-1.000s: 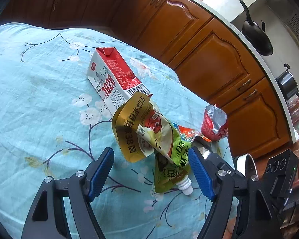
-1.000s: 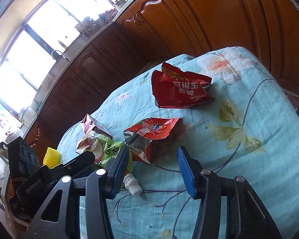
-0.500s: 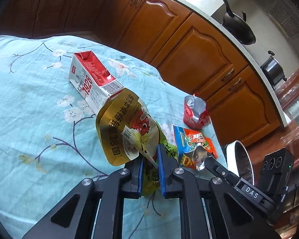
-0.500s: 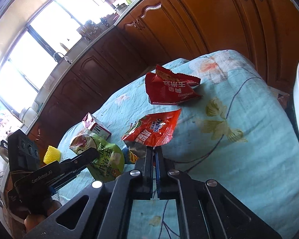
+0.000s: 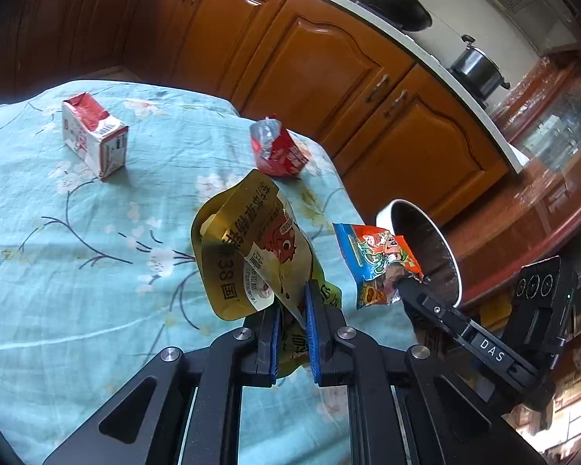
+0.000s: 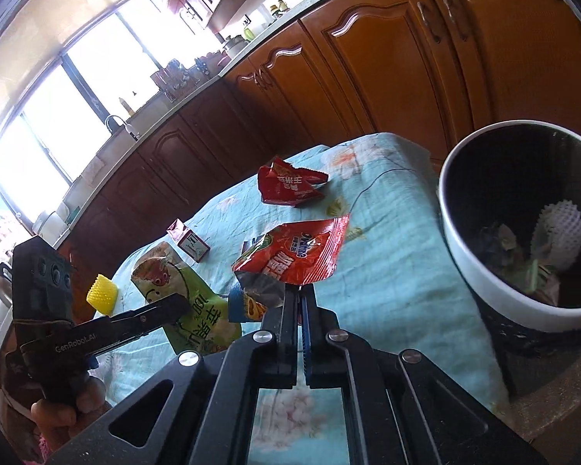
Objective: Collect trash
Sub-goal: 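Carry the juice pouch and snack packet with both tools over the bin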
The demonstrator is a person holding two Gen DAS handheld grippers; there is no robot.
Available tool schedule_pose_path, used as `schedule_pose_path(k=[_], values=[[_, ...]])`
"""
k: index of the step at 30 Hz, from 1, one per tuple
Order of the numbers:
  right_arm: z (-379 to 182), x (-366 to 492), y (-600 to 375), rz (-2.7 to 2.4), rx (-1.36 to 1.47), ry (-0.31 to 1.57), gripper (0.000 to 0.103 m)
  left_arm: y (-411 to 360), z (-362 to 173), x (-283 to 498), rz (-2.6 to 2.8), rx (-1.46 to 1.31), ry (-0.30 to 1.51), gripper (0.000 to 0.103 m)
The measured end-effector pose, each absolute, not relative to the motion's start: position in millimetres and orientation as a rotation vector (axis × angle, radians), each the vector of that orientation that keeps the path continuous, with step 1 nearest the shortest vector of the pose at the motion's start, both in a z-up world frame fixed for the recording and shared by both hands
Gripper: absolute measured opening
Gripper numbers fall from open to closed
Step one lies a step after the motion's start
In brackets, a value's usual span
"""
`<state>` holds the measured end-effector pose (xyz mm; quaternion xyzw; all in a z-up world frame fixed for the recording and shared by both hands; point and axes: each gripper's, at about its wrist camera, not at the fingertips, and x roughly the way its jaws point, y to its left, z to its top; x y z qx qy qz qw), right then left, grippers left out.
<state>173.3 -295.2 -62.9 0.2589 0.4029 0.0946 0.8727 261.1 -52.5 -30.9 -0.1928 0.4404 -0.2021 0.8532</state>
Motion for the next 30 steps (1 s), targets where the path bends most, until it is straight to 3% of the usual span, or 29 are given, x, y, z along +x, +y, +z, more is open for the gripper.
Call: schedule_pose_path(k=[30], values=[[-52, 98, -414, -0.077, 0.565, 0.751, 0.001, -201, -21, 283, -0.612, -0.203, 0.956, 0.01]])
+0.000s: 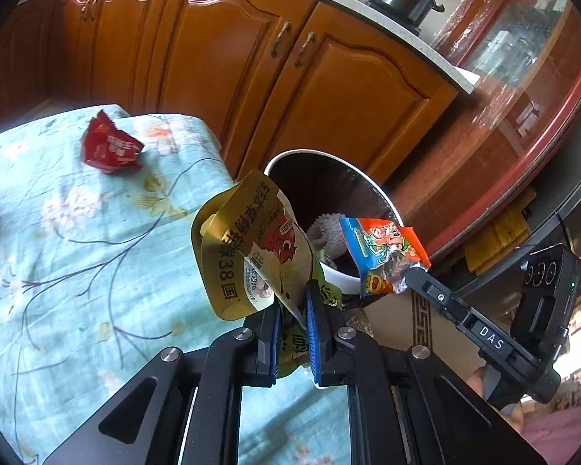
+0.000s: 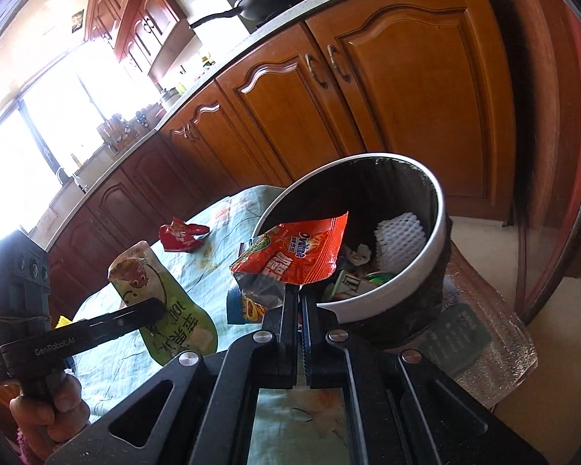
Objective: Collect trash
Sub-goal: 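Carry the juice pouch and snack packet with both tools over the bin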
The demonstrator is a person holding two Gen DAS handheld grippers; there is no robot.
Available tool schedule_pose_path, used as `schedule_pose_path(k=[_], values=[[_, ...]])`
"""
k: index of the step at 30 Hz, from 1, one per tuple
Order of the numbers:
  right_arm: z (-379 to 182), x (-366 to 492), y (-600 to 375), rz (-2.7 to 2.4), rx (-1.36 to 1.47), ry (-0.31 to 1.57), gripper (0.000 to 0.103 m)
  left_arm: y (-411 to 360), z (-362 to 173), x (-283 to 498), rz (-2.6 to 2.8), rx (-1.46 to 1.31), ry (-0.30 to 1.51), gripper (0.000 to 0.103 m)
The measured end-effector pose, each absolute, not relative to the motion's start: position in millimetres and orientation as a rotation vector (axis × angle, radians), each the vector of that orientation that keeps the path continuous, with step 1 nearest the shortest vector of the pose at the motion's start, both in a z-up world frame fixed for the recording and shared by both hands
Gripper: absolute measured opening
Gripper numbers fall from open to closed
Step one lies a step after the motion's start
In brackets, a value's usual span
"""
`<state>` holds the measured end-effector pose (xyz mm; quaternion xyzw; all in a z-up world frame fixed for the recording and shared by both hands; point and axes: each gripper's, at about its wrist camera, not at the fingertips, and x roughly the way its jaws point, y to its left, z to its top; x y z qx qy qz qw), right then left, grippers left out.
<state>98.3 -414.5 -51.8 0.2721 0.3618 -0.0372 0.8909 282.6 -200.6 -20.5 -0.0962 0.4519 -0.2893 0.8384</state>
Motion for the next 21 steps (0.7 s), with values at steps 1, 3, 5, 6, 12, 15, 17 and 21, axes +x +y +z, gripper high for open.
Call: schedule_pose_path(k=[1, 3, 5, 6, 12, 15, 17, 21], values=[[-52, 97, -417, -0.083, 0.567, 0.75, 0.001, -205, -21, 285, -0.616, -0.199, 0.959, 0.01], [-52, 96, -422, -0.091, 0.568, 0.748, 0.001, -214, -21, 289, -0.625, -0.194, 0.963, 0.01], [-52, 96, -427, -0.099, 0.568, 0.746, 0.001, -223, -22, 293, -0.633, -0.186, 0.965, 0.01], [-52, 96, -431, -0.104, 0.568, 0.745, 0.001, -227, -23, 294, -0.638, -0.181, 0.965, 0.01], [-50, 99, -445, -0.133, 0.549, 0.741, 0.001, -242, -28, 305, -0.659, -0.156, 0.976, 0.01], [-51, 103, -452, -0.143, 0.54, 0.746, 0.001, -250, -31, 314, -0.666, -0.148, 0.986, 0.01], [-52, 107, -456, -0.15, 0.532, 0.753, 0.001, -257, -31, 320, -0.669, -0.14, 0.991, 0.01], [-53, 116, -461, -0.155, 0.513, 0.768, 0.001, -271, -34, 333, -0.68, -0.132, 1.01, 0.01]])
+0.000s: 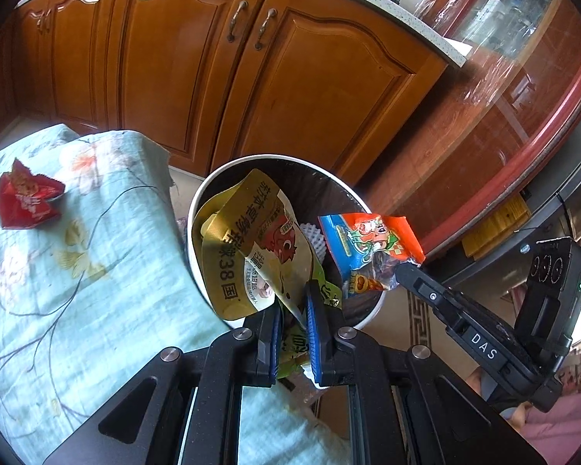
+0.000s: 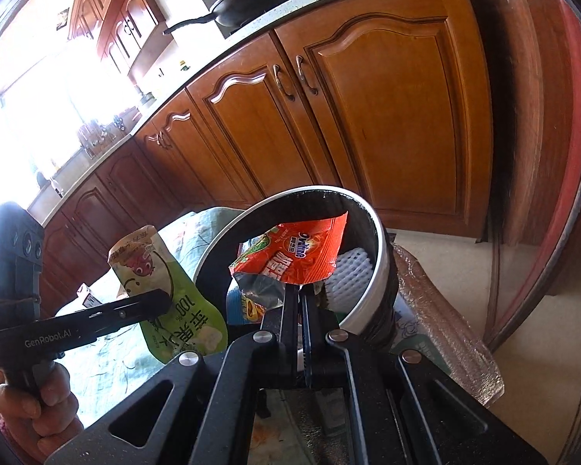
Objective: Collect trash
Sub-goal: 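Carry the juice pouch and snack packet with both tools over the bin, then open both tools to drop the pouch and snack packet into the bin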
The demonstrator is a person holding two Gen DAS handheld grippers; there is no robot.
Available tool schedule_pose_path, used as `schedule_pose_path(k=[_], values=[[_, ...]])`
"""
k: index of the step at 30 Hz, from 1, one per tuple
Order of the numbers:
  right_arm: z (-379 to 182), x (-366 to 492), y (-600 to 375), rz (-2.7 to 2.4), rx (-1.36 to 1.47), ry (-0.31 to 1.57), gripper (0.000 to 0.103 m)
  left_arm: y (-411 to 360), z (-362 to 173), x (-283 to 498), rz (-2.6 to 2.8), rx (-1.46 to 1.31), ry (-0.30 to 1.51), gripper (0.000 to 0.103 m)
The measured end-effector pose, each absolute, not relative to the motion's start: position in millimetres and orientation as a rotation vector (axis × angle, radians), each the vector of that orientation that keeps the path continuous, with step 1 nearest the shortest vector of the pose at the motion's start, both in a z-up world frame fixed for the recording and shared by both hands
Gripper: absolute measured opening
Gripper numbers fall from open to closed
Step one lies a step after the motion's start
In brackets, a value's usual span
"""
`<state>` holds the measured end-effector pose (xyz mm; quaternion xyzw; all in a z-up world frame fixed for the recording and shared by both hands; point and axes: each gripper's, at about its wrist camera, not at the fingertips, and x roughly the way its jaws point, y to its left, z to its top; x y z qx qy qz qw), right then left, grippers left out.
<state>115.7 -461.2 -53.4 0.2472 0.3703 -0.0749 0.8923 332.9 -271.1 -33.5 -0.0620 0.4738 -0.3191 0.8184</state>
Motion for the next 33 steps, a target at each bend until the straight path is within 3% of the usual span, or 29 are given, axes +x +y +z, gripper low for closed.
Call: schedule_pose_path(k=[15, 17, 18, 22, 27, 33], values=[[-66, 142, -470, -0.171, 0.439, 0.838, 0.001, -299, -51, 364, -0.661, -0.139, 1.051, 0.014], [-68, 144, -470, -0.171, 0.436, 0.844, 0.002, -300, -51, 365, -0.645, -0.124, 1.046, 0.021], [-69, 145, -470, -0.17, 0.436, 0.848, 0.004, -301, -52, 365, -0.638, -0.123, 1.045, 0.022], [-72, 150, -477, -0.174, 0.457, 0.854, 0.009, -299, -53, 367, -0.631, -0.147, 1.049, 0.047], [-71, 145, -482, -0.18, 0.49, 0.84, 0.024, -288, -53, 362, -0.64, -0.169, 1.043, 0.047], [-65, 136, -477, -0.166, 0.523, 0.81, 0.034, -263, -49, 343, -0.633, -0.192, 1.016, 0.05]])
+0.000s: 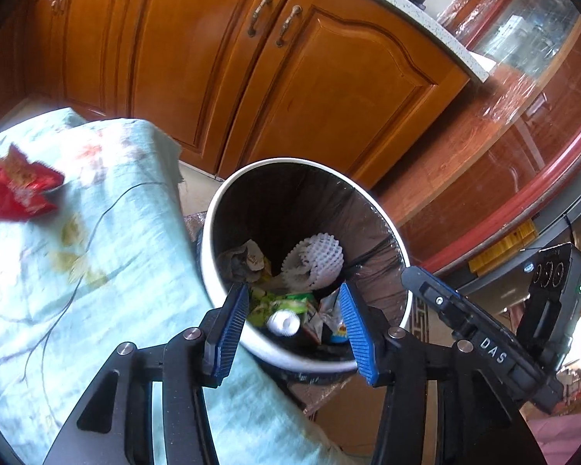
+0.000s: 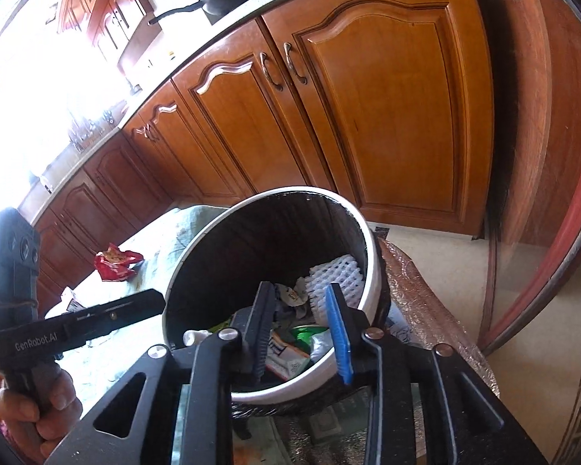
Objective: Collect trash
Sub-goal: 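Open both tools to drop the pouch and snack packet into the bin, then move both open tools back toward the milk carton and red chip bag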
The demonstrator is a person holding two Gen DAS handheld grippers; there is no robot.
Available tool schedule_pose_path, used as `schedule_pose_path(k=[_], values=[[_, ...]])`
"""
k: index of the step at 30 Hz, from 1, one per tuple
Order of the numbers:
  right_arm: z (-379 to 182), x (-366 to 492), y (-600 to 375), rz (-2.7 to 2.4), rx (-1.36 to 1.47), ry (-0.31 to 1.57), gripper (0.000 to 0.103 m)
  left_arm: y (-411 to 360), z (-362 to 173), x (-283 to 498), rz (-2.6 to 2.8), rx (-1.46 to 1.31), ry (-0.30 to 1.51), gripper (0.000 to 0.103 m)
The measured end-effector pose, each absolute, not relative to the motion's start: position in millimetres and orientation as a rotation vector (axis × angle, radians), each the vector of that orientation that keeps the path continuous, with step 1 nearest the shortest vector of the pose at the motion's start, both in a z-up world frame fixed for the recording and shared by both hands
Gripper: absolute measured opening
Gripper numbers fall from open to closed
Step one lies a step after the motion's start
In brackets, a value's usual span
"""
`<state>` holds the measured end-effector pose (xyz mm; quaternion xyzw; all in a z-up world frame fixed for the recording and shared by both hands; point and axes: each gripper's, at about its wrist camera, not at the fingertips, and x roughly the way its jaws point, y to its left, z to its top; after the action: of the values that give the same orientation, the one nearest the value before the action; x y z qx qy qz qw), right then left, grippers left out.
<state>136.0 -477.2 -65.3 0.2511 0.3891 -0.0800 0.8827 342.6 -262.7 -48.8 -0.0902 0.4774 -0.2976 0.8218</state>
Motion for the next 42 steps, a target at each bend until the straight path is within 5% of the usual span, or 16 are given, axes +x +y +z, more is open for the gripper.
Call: schedule_pose_path(k=[8, 25, 42], values=[[-50, 125, -442, -0.101, 0.535, 0.74, 0.08, -206, -49, 301, -0.562, -0.252, 0.985, 0.057], [-53, 134, -348, 0.07, 0.509, 0.768, 0.088, -72, -51, 246, -0.329, -0.396, 0.972, 0.07], [-61, 181, -286, 0.177, 0.475, 0.823, 0.09, 1, -42, 238, -0.158, -0.459, 0.94, 0.071]])
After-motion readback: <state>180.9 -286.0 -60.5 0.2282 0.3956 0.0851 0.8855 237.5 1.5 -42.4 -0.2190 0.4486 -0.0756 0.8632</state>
